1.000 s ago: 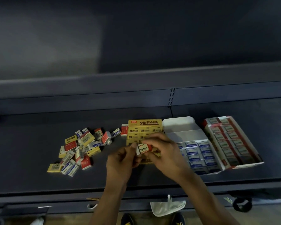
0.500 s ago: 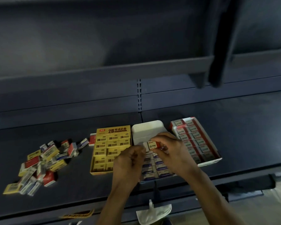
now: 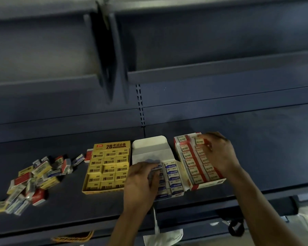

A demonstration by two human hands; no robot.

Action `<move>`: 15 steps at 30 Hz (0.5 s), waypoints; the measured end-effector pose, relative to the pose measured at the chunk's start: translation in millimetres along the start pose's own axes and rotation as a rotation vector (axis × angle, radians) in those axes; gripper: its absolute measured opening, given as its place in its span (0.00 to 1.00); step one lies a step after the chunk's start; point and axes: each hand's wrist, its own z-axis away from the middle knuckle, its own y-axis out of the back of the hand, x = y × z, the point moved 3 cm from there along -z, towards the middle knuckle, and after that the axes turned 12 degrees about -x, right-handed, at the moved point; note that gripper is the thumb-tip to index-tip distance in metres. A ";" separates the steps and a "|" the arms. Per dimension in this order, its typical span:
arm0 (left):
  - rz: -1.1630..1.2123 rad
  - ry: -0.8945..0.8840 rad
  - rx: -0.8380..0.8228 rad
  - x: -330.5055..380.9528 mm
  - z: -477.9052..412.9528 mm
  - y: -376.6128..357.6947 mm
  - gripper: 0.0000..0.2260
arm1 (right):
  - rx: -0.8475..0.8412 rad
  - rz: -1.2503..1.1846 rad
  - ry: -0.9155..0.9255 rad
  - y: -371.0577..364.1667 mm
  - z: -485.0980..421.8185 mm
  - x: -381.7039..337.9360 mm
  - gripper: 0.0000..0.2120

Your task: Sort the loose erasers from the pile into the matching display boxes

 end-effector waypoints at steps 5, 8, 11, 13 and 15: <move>0.008 -0.005 0.027 3.2 0.8 -3.2 0.10 | -0.025 0.031 -0.003 -2.6 -20.2 13.1 0.09; 0.006 0.013 0.034 3.5 0.8 -4.6 0.11 | -0.060 0.062 0.009 -7.7 -28.2 9.9 0.10; 0.012 0.015 0.043 1.6 1.3 -6.9 0.11 | -0.051 0.072 0.007 -12.3 -32.6 10.1 0.11; 0.008 0.014 0.049 0.9 1.5 -8.1 0.11 | -0.039 0.076 0.011 -14.0 -33.3 11.9 0.10; 0.008 0.018 0.050 -0.1 1.3 -9.3 0.11 | -0.038 0.083 0.010 -15.5 -33.0 13.9 0.09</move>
